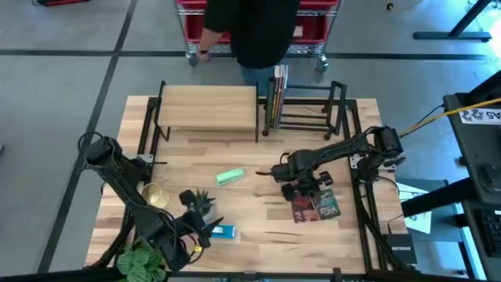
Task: Stock shelves
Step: Remove the brown blue book from the bookshelf, then remove the blue book from the bookshelf
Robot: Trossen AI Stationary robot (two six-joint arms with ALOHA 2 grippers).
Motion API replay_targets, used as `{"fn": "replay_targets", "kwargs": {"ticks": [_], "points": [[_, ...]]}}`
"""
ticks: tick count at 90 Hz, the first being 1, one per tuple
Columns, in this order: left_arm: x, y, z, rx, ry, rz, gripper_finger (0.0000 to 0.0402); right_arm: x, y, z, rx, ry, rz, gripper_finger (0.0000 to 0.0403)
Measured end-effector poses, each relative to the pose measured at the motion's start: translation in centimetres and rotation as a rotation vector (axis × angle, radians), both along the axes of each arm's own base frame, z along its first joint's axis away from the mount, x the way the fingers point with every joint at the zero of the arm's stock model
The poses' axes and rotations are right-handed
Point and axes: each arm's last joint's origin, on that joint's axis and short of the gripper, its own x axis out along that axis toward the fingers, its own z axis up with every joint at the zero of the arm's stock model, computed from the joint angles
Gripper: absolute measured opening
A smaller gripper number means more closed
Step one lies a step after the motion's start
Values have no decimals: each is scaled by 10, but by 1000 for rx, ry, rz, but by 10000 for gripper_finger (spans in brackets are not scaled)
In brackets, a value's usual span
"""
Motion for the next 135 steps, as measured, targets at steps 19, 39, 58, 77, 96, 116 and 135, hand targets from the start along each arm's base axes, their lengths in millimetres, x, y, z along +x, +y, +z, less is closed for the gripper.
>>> {"fn": "replay_targets", "kwargs": {"ticks": [19,39,58,77,96,116,135], "points": [[-1,-1,0,2,3,-6,308,6,-8,-2,-3,-64,6,24],[-1,-1,0,2,4,-6,308,12,-7,-3,-2,-151,59,107],[-1,-1,0,2,3,-5,308,25,-7,13,1,-234,104,223],[0,-1,0,-18,-9,1,308,40,6,50,5,-339,255,288],[0,-1,-1,-42,5,-6,308,15,34,61,-32,-188,496,298],[0,-1,-1,-49,2,-4,308,-19,64,48,-149,-87,745,298],[3,2,-1,-42,4,7,308,-13,87,72,-643,-468,846,298]]}}
